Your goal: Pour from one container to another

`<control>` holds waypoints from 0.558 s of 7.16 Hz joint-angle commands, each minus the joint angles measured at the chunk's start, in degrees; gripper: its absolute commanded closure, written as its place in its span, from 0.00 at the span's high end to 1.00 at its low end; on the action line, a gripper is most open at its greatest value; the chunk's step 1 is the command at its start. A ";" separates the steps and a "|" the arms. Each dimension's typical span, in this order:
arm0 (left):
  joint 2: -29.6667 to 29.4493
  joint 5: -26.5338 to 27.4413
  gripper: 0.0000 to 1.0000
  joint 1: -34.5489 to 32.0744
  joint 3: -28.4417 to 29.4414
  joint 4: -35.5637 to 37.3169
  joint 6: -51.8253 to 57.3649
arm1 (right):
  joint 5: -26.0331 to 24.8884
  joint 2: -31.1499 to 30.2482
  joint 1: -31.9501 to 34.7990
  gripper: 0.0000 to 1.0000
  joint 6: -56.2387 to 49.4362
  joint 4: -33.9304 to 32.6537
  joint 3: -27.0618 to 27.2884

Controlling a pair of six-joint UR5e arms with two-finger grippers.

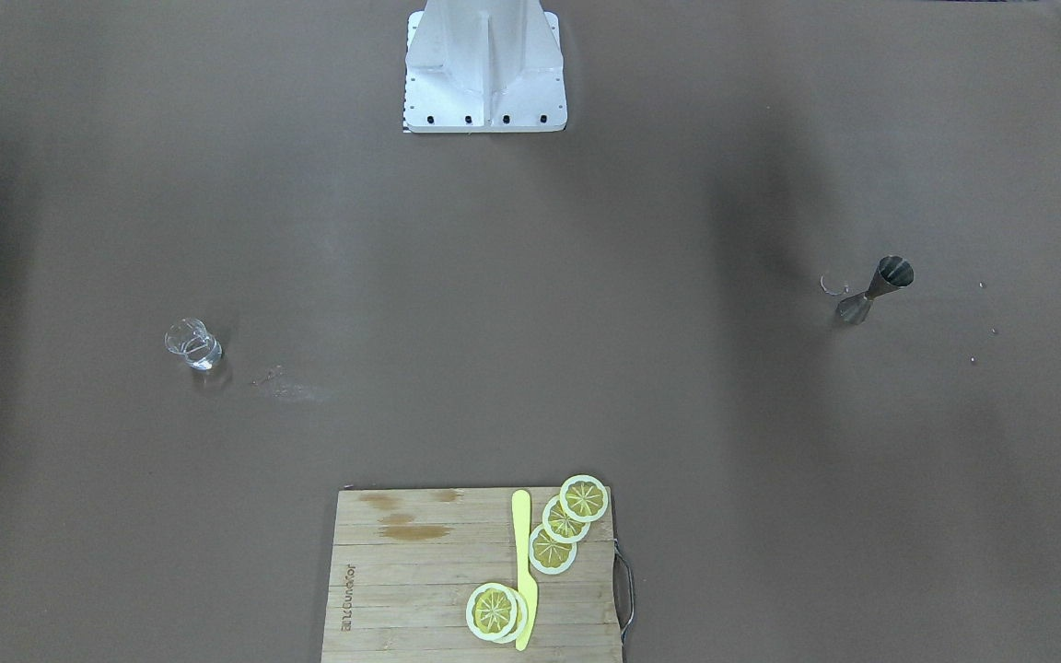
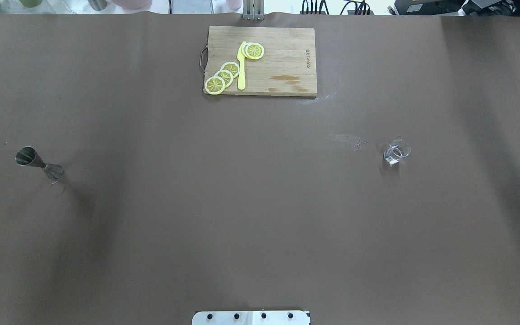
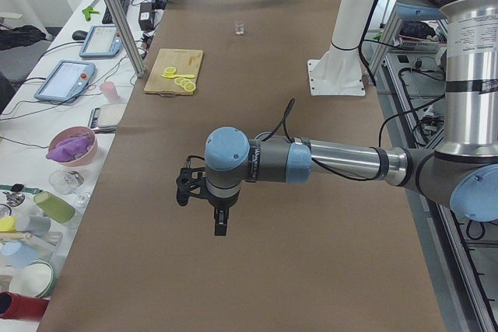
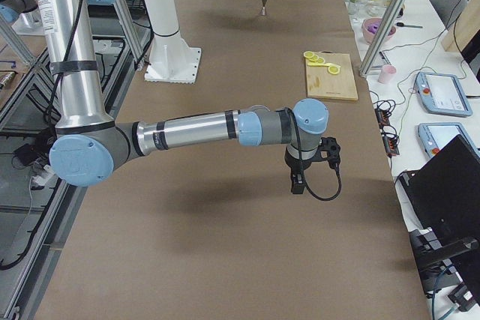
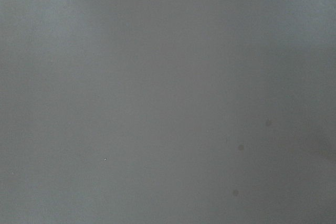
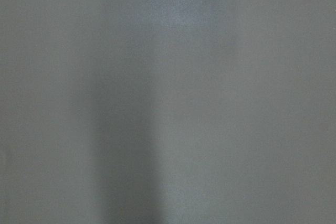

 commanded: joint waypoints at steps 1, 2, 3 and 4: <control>-0.02 -0.44 0.98 0.01 0.06 -0.11 -0.48 | -0.04 0.40 -0.05 1.00 0.19 0.02 0.89; -0.03 -0.53 0.98 0.01 -0.03 -0.03 -0.74 | 0.22 0.32 0.04 1.00 0.19 0.02 0.97; -0.03 -0.44 0.98 0.01 -0.12 0.06 -0.83 | 0.23 0.14 -0.39 1.00 0.28 0.02 0.80; -0.03 -0.26 0.98 -0.08 -0.03 -0.03 -0.66 | 0.49 -0.38 -0.40 1.00 0.28 -0.07 0.80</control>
